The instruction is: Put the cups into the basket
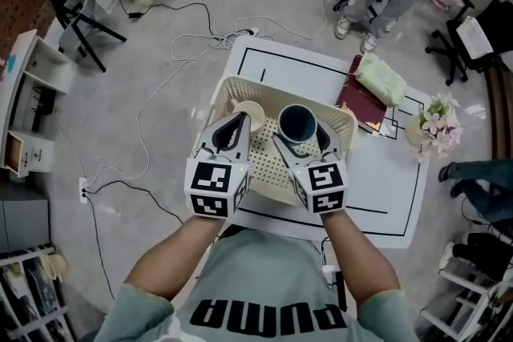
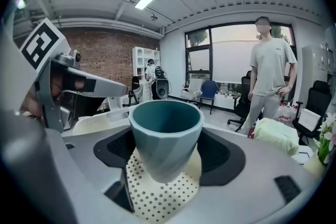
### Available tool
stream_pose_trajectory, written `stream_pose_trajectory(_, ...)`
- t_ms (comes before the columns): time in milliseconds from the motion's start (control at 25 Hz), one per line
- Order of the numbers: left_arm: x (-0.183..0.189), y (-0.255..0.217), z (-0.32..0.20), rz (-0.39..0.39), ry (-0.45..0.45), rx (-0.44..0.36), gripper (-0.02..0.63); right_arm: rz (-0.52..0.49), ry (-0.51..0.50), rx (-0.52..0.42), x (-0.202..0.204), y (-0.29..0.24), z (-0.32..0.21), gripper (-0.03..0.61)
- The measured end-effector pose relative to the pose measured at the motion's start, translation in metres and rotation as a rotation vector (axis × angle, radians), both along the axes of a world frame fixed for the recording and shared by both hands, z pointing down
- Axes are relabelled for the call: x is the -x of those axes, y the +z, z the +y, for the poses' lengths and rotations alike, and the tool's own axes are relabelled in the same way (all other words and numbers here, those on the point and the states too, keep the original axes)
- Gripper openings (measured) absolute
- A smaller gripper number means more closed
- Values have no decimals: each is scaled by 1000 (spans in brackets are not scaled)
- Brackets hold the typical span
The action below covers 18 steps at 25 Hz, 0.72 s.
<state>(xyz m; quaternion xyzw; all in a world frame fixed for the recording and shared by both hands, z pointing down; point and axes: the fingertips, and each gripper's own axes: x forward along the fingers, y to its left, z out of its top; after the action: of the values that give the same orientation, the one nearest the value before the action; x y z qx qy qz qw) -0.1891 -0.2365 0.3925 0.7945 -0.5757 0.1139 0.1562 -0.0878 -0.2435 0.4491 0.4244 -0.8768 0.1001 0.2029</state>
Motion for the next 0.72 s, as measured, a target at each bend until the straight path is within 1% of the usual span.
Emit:
stream_pose_trajectory(400,1,24,-16,-4,7,46,6,50,4,42,0,40,-16,379)
stream_pose_trajectory(720,-4,32,-22,3,19,67,6,97,10,94,-2,68,-22,379)
